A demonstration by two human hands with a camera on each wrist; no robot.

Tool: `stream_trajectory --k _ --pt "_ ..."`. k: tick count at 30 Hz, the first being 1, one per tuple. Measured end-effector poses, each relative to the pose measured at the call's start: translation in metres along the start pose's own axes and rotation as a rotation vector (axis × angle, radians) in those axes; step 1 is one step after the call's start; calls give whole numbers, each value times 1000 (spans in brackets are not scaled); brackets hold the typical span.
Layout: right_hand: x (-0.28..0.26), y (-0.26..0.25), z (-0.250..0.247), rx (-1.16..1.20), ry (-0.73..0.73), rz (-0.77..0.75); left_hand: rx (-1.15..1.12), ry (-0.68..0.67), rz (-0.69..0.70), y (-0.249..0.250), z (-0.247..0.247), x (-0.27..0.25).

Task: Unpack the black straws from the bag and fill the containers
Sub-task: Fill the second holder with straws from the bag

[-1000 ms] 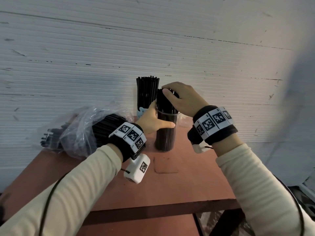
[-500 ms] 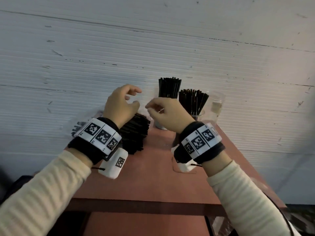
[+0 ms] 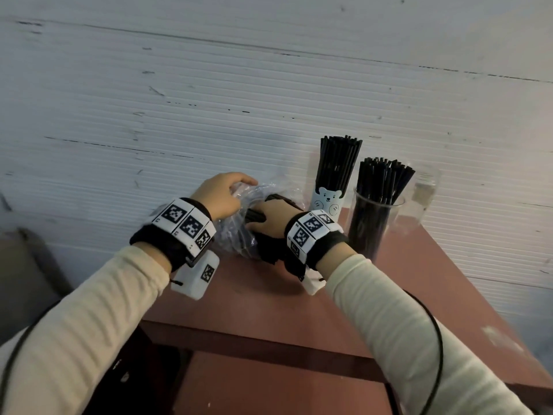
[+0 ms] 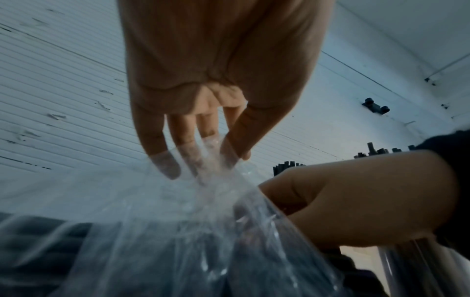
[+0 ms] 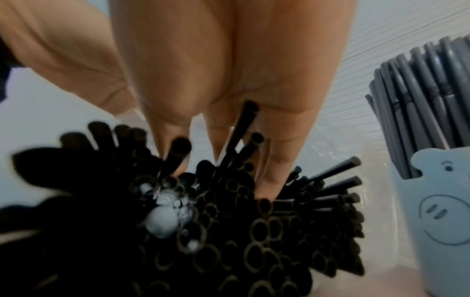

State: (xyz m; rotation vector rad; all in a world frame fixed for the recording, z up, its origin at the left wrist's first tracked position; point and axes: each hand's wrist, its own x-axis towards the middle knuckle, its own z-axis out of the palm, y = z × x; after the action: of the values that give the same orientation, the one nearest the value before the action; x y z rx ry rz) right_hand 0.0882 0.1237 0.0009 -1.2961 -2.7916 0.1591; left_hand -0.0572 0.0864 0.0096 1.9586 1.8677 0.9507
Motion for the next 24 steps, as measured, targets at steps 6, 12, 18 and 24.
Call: stream_trajectory --k 6,12,18,24 --pt "9 7 3 109 -11 -34 -95 75 127 -5 -10 7" --pt "13 12 5 142 1 -77 -186 68 139 -14 -10 11" --pt "8 22 3 306 129 -58 -175 28 90 -12 -12 8" --pt "-10 37 -10 478 192 -25 -156 10 76 -11 -11 4"
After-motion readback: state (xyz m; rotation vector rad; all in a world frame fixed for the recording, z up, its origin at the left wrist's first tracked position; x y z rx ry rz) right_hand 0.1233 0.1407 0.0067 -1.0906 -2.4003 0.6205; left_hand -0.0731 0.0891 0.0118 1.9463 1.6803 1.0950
